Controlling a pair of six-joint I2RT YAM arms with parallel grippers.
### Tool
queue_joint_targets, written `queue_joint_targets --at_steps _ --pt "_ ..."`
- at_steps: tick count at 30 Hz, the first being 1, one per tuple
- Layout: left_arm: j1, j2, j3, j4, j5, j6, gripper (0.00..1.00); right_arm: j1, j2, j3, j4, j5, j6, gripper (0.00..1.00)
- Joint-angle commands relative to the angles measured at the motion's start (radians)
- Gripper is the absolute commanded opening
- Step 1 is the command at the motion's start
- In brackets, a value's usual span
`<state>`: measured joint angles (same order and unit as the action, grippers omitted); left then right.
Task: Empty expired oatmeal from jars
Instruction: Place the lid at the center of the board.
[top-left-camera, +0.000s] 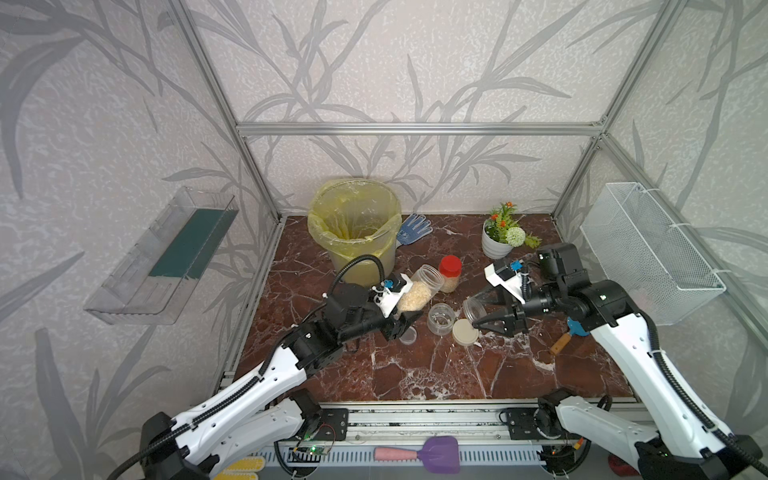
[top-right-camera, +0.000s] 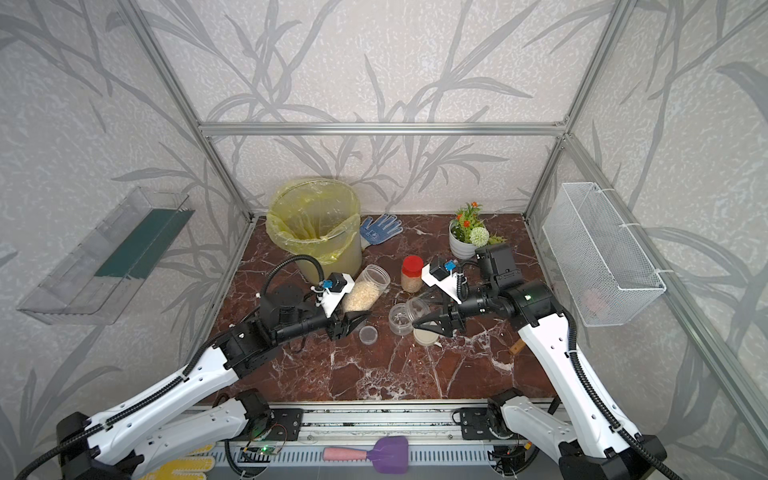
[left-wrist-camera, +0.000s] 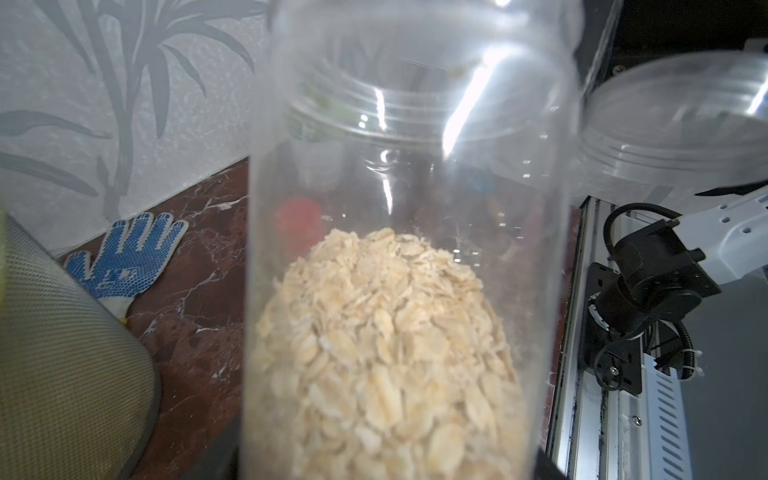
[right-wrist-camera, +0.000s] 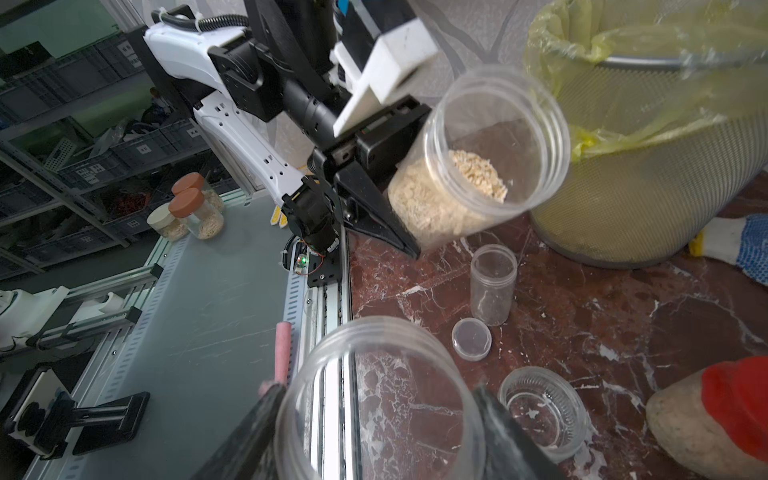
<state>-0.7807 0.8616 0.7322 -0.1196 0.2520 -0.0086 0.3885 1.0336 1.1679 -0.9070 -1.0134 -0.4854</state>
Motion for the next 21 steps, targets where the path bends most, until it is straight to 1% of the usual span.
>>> queue_joint_targets --at_steps 1,2,5,10,12,15,19,21 --pt "-0.002 -0.07 -0.029 -0.032 -0.174 -0.067 0.0 0.126 -0.026 -0.067 0.122 0.221 0.138 0.14" --pt "-0.003 -0.09 -0.044 -0.047 -0.213 -0.078 0.0 0.178 -0.024 -0.088 0.146 0.289 0.16 0.14" --pt "-0.002 -0.147 -0.097 -0.078 -0.332 -0.137 0.0 0.298 -0.004 -0.126 0.193 0.426 0.2 0.15" --pt "-0.001 -0.248 -0.168 -0.138 -0.461 -0.21 0.0 0.389 0.042 -0.185 0.318 0.541 0.303 0.16" --pt "-0.001 -0.293 -0.193 -0.165 -0.537 -0.241 0.0 0.441 0.083 -0.19 0.341 0.596 0.312 0.14" --pt "0.0 -0.354 -0.223 -0.202 -0.631 -0.276 0.0 0.538 0.163 -0.167 0.339 0.719 0.292 0.14" --pt "-0.002 -0.418 -0.269 -0.195 -0.684 -0.287 0.0 0.584 0.267 -0.165 0.406 0.768 0.324 0.14" --pt "-0.001 -0.42 -0.281 -0.195 -0.706 -0.289 0.0 0.59 0.32 -0.149 0.419 0.771 0.344 0.14"
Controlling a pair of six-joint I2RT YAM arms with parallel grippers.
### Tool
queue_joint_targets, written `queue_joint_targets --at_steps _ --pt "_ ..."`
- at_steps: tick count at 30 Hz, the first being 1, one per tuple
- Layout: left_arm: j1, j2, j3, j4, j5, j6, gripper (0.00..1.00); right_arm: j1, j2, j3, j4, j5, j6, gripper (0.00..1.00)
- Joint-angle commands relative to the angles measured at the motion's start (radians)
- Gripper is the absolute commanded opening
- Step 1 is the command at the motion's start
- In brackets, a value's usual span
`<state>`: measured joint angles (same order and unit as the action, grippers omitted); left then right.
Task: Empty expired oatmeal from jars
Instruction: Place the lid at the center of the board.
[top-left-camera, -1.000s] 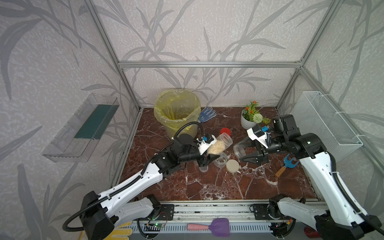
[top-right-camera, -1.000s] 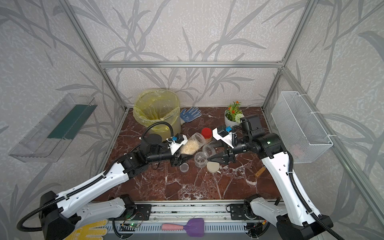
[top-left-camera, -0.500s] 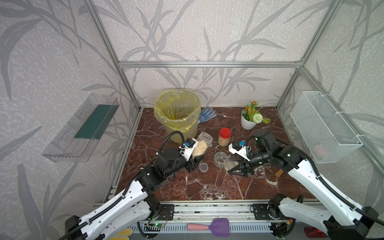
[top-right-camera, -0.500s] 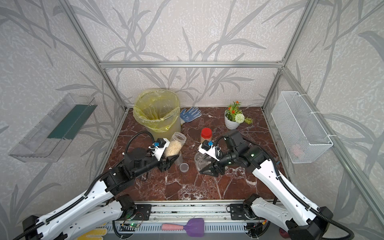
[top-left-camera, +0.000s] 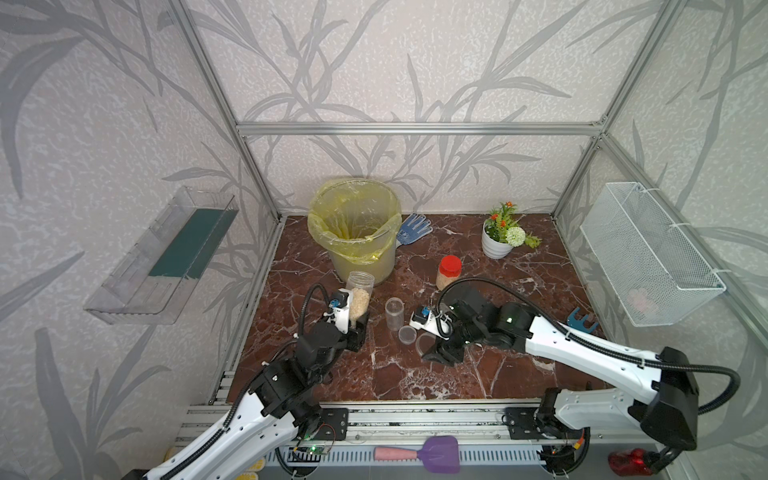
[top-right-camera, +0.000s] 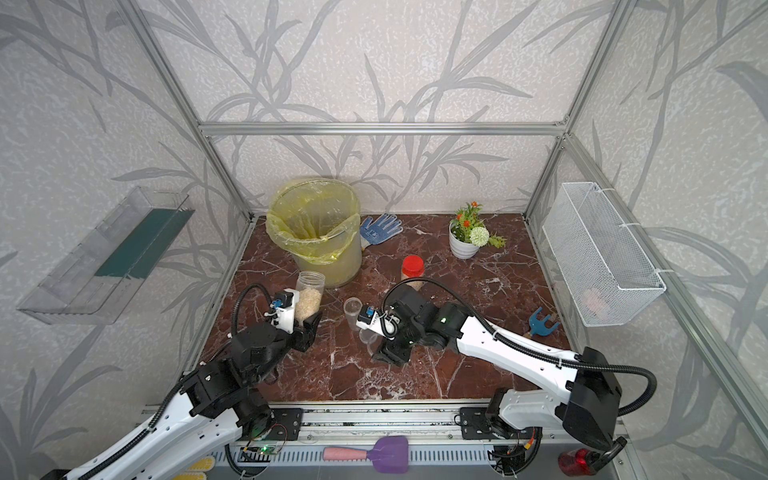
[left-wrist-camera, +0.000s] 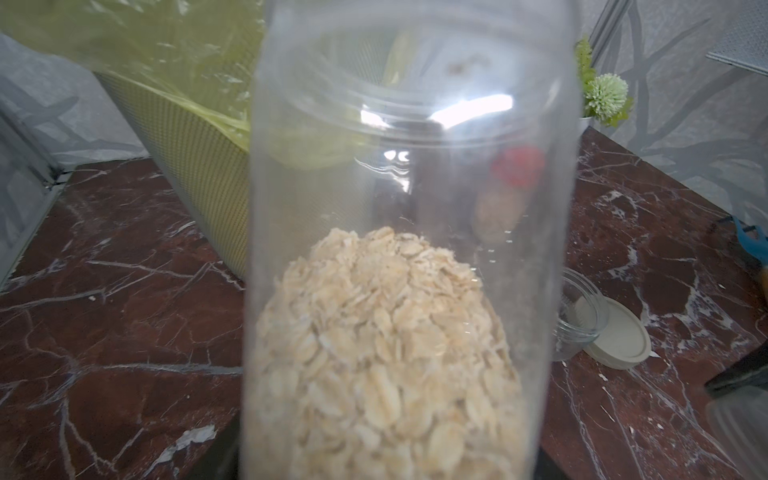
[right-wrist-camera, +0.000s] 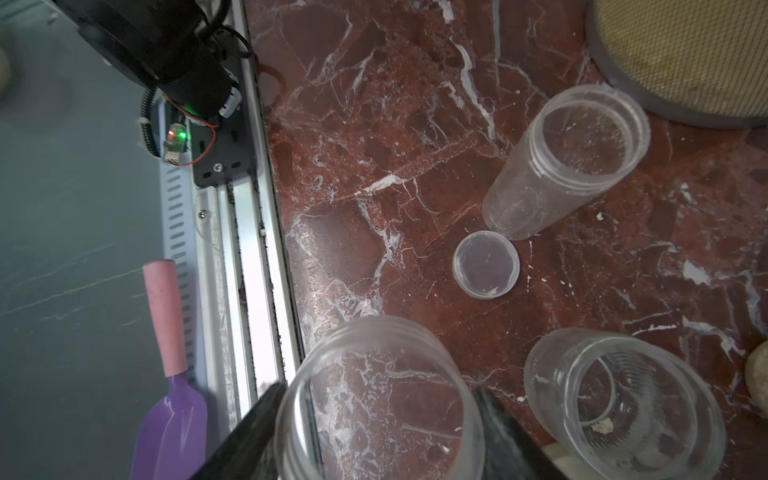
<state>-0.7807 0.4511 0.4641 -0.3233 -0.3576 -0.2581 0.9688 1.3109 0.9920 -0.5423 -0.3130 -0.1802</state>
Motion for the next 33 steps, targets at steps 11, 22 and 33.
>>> queue_joint_targets --at_steps 11,22,33 --pt "-0.001 -0.045 -0.023 -0.002 -0.159 -0.055 0.0 0.045 0.223 0.002 0.155 0.146 0.038 0.12" --pt "-0.001 -0.045 -0.051 0.018 -0.175 -0.056 0.0 0.089 0.297 0.016 0.18 0.132 0.068 0.12" --pt "0.0 -0.046 -0.065 0.012 -0.188 -0.072 0.0 0.129 0.344 -0.014 0.218 0.144 0.117 0.12"
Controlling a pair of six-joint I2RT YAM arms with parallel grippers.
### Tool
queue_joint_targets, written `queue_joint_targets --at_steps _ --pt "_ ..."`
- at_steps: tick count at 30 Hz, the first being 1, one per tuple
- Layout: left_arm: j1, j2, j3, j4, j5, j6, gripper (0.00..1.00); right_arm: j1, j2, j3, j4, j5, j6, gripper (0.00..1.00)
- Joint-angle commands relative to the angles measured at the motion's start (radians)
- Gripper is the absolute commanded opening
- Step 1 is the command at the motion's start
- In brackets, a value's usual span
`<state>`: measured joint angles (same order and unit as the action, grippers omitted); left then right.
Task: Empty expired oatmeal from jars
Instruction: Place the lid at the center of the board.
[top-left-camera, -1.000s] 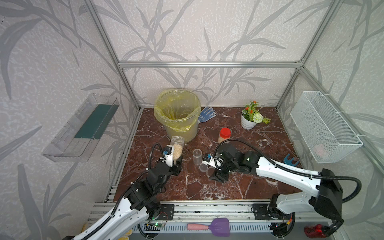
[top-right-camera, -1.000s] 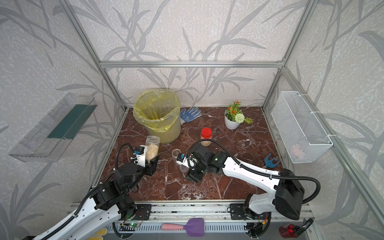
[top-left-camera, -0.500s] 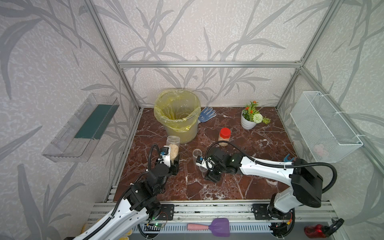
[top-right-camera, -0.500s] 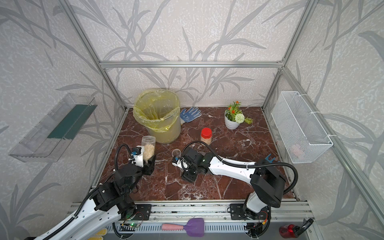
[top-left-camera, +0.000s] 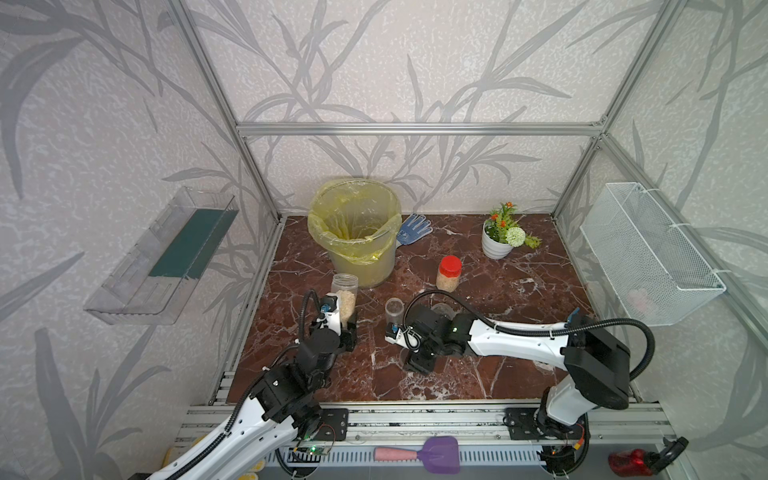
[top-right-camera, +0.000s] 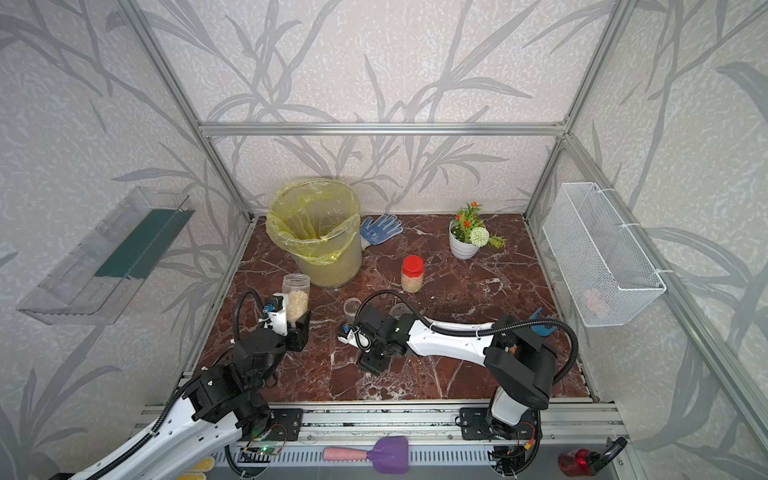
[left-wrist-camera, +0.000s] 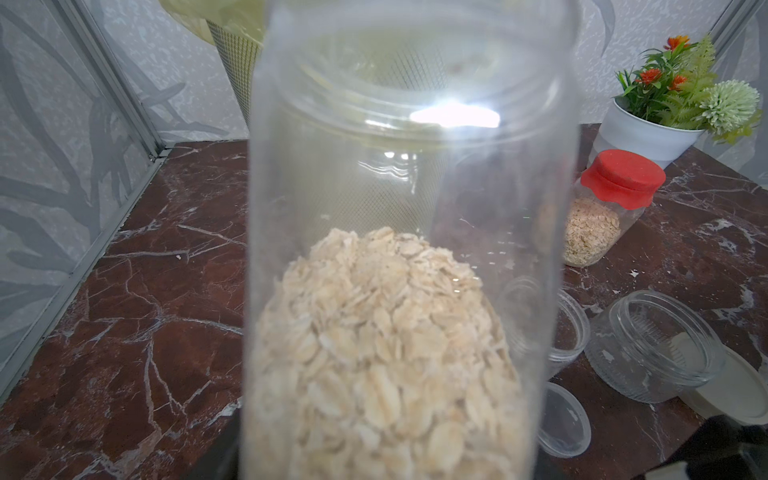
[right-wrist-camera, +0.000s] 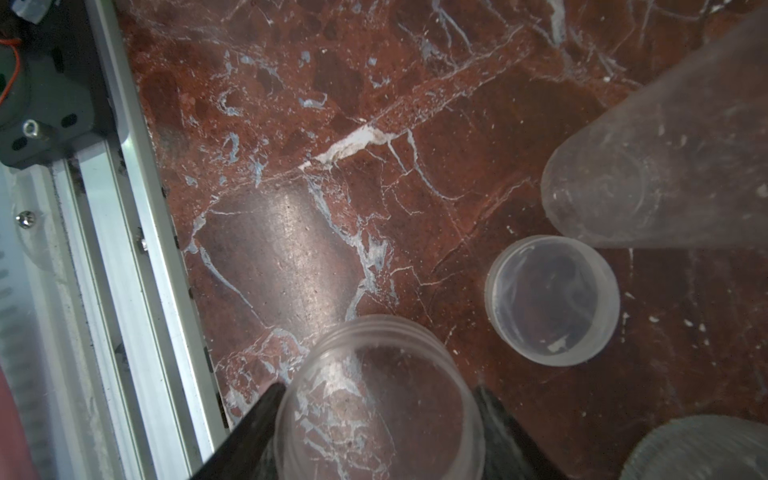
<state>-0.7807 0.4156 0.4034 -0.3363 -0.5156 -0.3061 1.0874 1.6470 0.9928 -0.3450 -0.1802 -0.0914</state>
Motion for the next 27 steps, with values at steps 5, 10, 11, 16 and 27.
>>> queue_joint_targets --at_steps 5,10,11,16,27 --pt "0.0 -0.009 -0.01 0.026 -0.033 -0.034 0.0 0.021 0.028 -0.024 0.009 0.031 0.029 0.13" --pt "0.0 -0.009 -0.018 0.031 -0.021 -0.049 0.0 0.028 0.041 -0.035 0.013 0.041 0.036 0.13" --pt "0.0 -0.009 -0.019 0.033 -0.016 -0.05 0.0 0.029 0.046 -0.038 0.014 0.041 0.038 0.14" --pt "-0.001 -0.006 -0.023 0.034 -0.01 -0.051 0.0 0.035 0.088 -0.047 0.022 0.04 0.041 0.17" --pt "-0.001 0.002 -0.019 0.043 -0.003 -0.049 0.0 0.037 0.123 -0.016 -0.044 0.047 0.038 0.42"
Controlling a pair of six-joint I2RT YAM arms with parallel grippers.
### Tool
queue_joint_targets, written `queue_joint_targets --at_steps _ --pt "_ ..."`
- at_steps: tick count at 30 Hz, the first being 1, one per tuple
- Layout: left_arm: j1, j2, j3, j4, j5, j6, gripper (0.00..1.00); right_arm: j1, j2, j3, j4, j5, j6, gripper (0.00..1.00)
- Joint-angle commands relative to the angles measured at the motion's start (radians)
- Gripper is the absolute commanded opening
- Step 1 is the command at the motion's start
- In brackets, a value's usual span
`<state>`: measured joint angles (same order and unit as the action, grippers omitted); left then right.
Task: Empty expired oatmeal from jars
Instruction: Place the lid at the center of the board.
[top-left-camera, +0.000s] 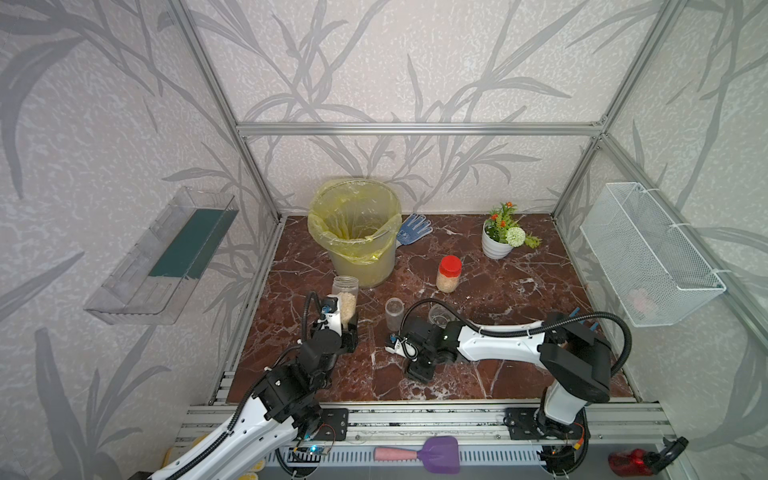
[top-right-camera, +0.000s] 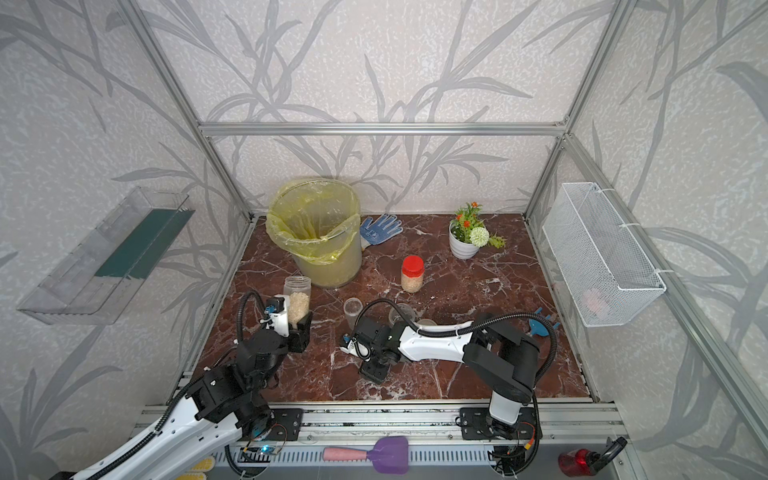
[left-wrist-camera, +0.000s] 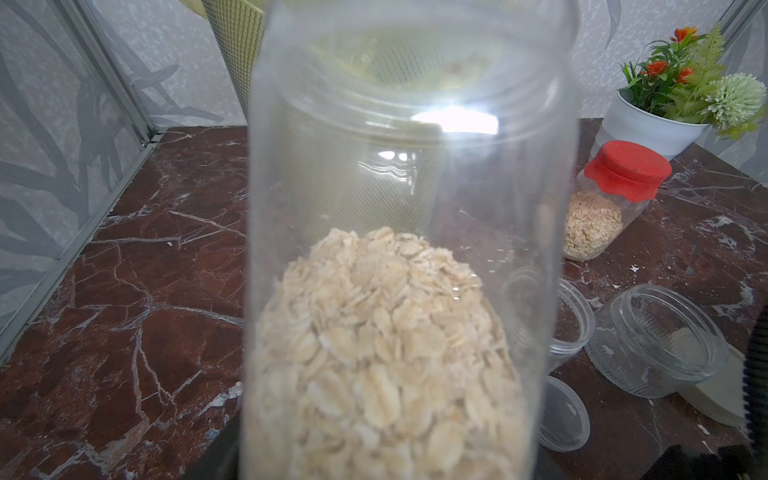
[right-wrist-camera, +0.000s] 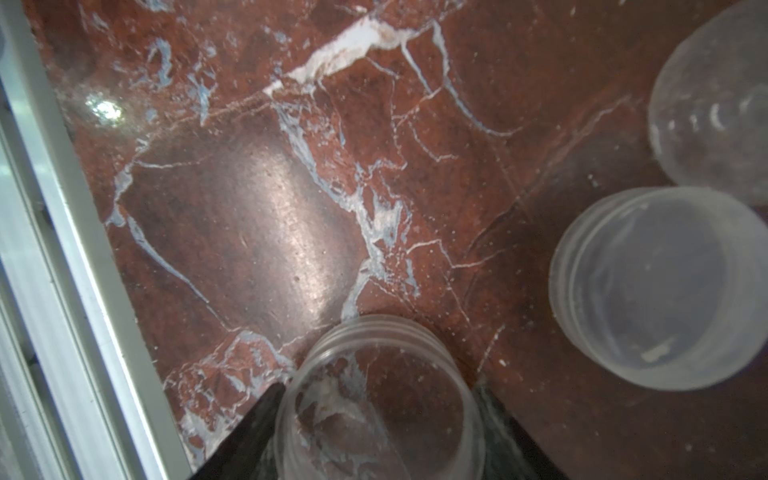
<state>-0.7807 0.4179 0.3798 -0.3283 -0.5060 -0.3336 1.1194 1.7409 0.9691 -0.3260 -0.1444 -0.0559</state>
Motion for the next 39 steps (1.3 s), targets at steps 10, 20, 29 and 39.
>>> queue_joint_targets --at_steps 10,20,29,39 --pt "0.0 0.004 0.007 0.04 -0.006 -0.02 0.0 0.006 0.011 0.03 -0.106 -0.024 0.002 0.57" --pt "0.0 0.002 0.007 0.036 0.002 -0.024 0.01 0.006 -0.004 0.049 -0.135 -0.026 -0.004 0.68" --pt "-0.001 -0.004 0.012 0.032 0.014 -0.021 0.01 0.003 0.002 0.071 -0.146 -0.028 -0.009 0.99" --pt "-0.001 -0.008 0.035 0.021 0.032 -0.012 0.01 0.003 -0.09 0.15 -0.224 0.013 -0.025 0.99"
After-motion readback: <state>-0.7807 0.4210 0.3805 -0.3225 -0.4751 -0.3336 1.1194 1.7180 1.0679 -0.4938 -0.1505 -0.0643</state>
